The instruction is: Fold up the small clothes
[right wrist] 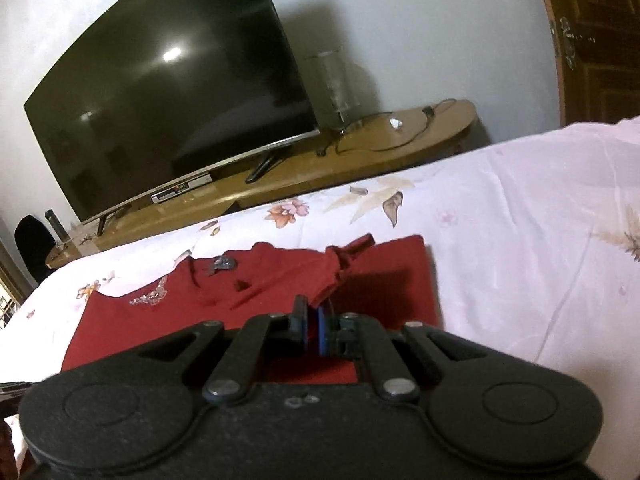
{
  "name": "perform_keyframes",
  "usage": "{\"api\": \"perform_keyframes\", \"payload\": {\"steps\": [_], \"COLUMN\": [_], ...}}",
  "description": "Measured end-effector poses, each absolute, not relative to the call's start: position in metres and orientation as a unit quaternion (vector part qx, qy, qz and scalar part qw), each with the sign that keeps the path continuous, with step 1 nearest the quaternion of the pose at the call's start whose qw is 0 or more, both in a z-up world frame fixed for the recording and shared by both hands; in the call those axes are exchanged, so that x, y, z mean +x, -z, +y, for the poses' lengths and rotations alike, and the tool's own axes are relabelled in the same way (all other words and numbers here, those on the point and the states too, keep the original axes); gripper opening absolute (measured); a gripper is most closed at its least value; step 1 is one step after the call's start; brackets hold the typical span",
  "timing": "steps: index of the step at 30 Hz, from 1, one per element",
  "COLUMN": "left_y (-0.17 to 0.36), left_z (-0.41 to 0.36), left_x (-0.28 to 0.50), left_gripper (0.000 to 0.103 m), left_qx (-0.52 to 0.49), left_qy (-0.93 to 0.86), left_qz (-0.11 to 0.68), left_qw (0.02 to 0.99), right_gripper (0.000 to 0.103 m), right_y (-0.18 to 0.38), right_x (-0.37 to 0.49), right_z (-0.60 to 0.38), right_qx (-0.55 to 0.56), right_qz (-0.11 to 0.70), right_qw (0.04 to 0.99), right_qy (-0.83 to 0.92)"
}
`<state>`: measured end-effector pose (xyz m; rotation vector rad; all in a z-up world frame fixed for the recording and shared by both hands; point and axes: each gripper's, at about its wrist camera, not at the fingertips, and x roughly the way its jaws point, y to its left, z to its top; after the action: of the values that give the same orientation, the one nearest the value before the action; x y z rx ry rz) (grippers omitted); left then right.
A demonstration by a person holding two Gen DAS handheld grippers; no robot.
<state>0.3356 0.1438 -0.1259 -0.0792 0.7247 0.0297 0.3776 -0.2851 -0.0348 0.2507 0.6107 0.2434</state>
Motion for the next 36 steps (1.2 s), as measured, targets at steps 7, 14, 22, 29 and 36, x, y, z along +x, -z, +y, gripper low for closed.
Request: {"api": "perform_keyframes", "payload": {"steps": [7,14,22,29,36], "left_y": [0.117,0.081,0.104,0.127,0.109], "left_z": [0.153,0.168,0.139,0.157,0.145], "left_x": [0.321,0.330,0.428,0.424,0.434], "left_gripper": [0.038,0.040,0.040,0.040,0.040], "left_qx": [-0.030,-0.082,-0.123,-0.142,-0.113], "left_qy": [-0.018,-0.001,0.023,-0.006,0.026], "left_qz": [0.350,0.269,0.297,0.314,0.269], "left_qw": [0.936,0.960,0.946,0.939,0.956], "right_gripper": [0.024,0.024,0.021,0.015,0.023], "right_y": [0.066,0.048,0.053,0.075,0.057], "right_x": [0.388,0.389,0.418,0.429,0.415], "right_z": [-0.295,-0.320,-0.296,-0.303,-0.303], "right_qx": [0.129,0.175,0.144,0.101,0.120], "right_qz": [0.361,0.316,0.306,0.344,0.298], "right_qw": [0.917,0.927,0.935,0.931,0.943], "right_qy": [-0.107,-0.099,-0.105,-0.062,-0.083]}}
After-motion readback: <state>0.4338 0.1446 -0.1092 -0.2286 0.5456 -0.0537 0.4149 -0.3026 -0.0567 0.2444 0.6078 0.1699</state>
